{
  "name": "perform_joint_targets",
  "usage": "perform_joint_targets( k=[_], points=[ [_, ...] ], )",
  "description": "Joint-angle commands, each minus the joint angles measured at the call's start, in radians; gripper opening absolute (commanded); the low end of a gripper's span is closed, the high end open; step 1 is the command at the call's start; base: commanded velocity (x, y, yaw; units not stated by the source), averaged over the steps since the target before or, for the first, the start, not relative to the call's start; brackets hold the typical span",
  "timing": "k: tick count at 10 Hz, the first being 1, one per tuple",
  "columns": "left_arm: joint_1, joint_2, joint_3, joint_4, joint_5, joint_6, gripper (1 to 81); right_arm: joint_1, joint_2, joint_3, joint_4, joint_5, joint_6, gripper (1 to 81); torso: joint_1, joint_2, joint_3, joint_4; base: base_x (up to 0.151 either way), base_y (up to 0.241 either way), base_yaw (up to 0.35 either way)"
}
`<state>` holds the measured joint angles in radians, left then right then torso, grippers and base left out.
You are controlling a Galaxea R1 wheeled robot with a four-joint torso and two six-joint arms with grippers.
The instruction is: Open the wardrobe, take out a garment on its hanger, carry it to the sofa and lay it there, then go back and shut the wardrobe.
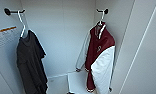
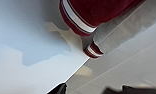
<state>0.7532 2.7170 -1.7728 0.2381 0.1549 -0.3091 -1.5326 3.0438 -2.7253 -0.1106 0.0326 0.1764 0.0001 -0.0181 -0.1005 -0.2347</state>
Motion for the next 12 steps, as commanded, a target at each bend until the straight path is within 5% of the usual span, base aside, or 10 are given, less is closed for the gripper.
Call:
perform_joint_targets(
  k=[1, 6, 12],
  points=[
    [-0.246, -0.023, 0.052, -0.098, 0.005, -0.031, 81.1, 0.034, -0.001, -0.002, 0.009, -0.054, 0.000, 81.1, 0.000, 0.000, 0.000, 0.000, 0.000, 0.000, 0.000],
    [-0.494, -0.054, 0.068, -0.338, 0.006, -0.033, 81.1, 0.033, 0.000, 0.003, 0.012, -0.054, 0.005, 81.1, 0.000, 0.000, -0.001, 0.000, 0.000, 0.000, 0.000],
    [-0.711, -0.026, 0.056, -0.506, 0.049, -0.034, 81.1, 0.034, 0.003, 0.001, 0.011, -0.054, 0.006, 81.1, 0.002, 0.001, -0.002, 0.000, 0.000, 0.000, 0.000]
  ],
)
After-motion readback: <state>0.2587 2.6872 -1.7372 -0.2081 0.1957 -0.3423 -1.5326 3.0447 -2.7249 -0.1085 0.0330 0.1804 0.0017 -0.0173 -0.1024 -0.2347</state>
